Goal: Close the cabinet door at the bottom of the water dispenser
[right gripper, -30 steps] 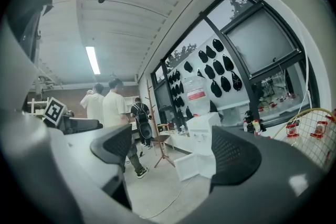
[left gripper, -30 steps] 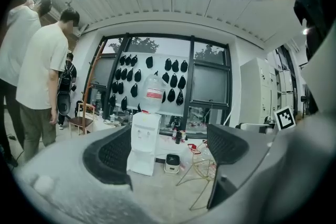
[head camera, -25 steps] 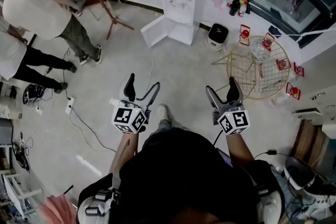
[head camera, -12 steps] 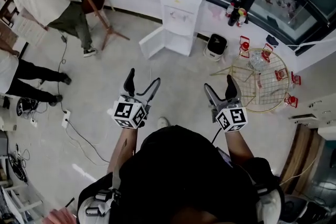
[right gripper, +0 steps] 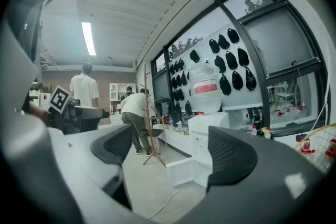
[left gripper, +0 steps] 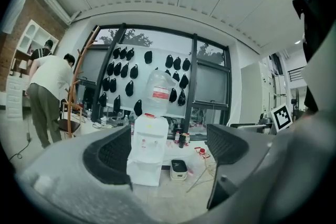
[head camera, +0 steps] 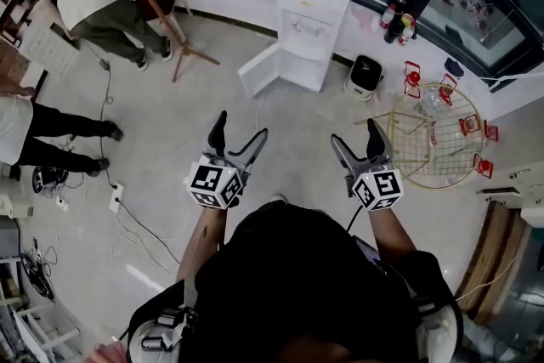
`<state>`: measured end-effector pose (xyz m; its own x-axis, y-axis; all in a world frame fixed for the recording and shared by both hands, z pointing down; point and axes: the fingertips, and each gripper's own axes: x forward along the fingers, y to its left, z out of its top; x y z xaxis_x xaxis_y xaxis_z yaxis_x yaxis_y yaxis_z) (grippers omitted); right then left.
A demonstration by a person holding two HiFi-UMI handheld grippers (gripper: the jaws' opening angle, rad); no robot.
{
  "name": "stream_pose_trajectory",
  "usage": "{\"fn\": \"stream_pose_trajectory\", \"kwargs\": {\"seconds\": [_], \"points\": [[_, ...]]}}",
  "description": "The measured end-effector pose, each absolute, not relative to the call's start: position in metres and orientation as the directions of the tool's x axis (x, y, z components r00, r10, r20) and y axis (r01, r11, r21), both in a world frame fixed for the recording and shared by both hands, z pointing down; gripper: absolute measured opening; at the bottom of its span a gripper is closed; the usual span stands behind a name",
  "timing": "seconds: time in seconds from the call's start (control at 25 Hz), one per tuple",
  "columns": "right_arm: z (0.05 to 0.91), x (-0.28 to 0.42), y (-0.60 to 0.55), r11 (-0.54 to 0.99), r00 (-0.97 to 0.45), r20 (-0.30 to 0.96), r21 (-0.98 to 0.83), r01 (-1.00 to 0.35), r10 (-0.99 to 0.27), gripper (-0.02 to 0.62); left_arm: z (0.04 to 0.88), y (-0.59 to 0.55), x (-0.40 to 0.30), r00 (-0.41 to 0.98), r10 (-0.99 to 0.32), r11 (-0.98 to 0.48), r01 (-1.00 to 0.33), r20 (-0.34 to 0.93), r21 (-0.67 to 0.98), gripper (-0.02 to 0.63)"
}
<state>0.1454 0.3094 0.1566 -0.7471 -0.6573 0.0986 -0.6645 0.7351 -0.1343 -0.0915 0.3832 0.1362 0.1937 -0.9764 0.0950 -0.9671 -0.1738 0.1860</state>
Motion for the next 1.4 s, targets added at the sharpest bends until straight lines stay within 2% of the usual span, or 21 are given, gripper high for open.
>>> {"fn": "stream_pose_trajectory", "kwargs": {"seconds": [0.24, 0.68, 0.92, 1.4], "points": [[0.167, 0.116, 0.296, 0.738, -0.754, 0.136, -0.154, -0.657, -0.643, 0.448, 0.153, 0.377, -0.122, 0.181, -0.975, -0.151, -0.966, 0.127, 0.209, 0.449], [0.190, 0.095, 0.231, 0.750, -0.765, 0.193, -0.156, -0.642, -0.615, 0.439, 0.175, 0.325, -0.133, 0.180, -0.969, -0.133, -0.957, 0.169, 0.258, 0.448], [0.181, 0.068, 0.172, 0.784, -0.796, 0.156, -0.146, -0.604, -0.584, 0.437, 0.175, 0.279, -0.145, 0.152, -0.973, -0.104, -0.960, 0.171, 0.261, 0.448], [0.194, 0.086, 0.072, 0.769, -0.796, 0.163, -0.205, -0.605, -0.583, 0.411, 0.192, 0.185, -0.141, 0.131, -0.971, -0.074, -0.961, 0.201, 0.267, 0.448]]}}
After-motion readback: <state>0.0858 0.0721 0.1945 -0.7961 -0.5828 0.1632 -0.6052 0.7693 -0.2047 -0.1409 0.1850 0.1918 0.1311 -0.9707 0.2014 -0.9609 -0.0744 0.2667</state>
